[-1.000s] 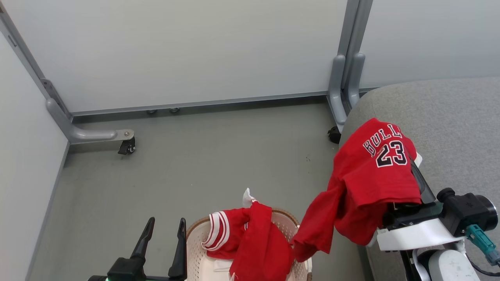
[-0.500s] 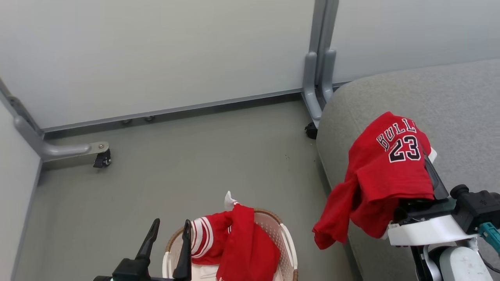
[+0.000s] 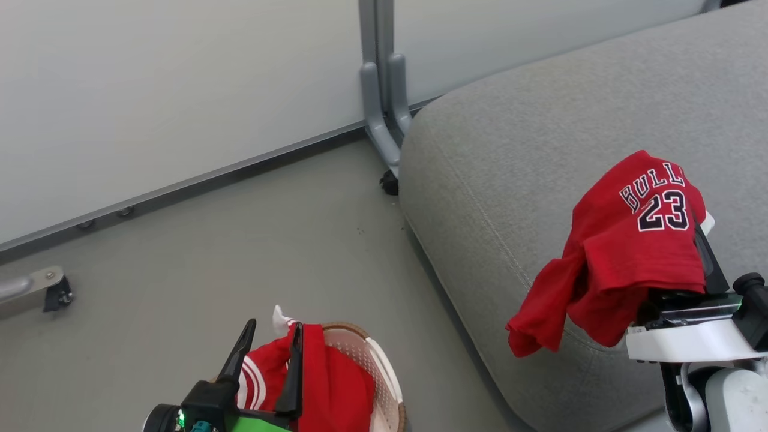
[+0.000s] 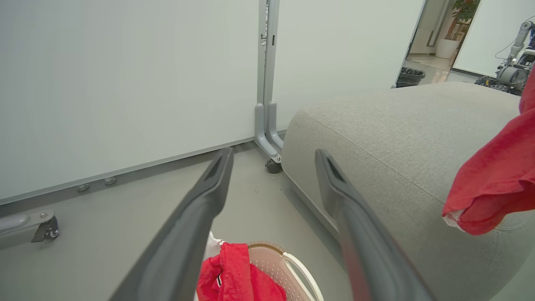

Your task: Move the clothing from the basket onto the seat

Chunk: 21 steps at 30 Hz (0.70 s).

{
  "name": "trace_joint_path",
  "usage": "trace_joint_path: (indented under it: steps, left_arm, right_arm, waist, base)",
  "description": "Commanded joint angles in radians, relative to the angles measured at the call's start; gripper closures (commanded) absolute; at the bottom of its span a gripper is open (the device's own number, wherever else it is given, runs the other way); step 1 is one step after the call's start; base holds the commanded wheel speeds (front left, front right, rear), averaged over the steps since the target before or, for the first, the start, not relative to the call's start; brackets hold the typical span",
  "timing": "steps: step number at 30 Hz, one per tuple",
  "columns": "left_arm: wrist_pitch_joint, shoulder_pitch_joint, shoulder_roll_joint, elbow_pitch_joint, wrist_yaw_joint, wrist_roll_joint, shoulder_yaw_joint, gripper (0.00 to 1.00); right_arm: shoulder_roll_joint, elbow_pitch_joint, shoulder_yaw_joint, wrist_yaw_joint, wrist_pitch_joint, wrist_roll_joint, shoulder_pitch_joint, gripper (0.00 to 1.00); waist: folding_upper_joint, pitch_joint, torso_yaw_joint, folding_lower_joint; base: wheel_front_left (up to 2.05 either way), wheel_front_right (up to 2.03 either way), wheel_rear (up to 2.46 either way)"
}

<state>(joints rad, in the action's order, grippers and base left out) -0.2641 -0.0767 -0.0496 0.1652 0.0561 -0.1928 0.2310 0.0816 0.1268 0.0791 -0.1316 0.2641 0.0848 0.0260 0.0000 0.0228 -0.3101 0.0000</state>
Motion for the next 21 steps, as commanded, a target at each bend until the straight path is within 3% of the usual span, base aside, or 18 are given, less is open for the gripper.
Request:
trace_joint_path:
  steps: [1,8,21]
  left_arm:
    - [0.000,0.019,-0.002,0.000,0.003,-0.003,0.000,0.00]
    - [0.000,0.071,-0.003,0.022,0.028,0.015,0.030,0.00]
    - [0.000,0.138,-0.003,0.053,0.057,0.025,0.082,0.00]
  right_arm:
    - [-0.003,0.005,0.002,0.002,0.001,0.002,0.012,1.00]
    - [-0.018,0.033,0.065,0.002,0.001,0.008,0.019,1.00]
    - [-0.030,0.077,0.129,0.002,0.001,-0.007,0.014,1.00]
  waist:
    - [0.0000,-0.042,-0.109,0.0000]
    - [0.0000,-0.094,-0.169,0.0000]
    - [0.0000,-0.127,-0.189,0.0000]
  base:
    - [0.00,0.00,0.00]
    - [0.00,0.00,0.00]
    - [0.00,0.00,0.00]
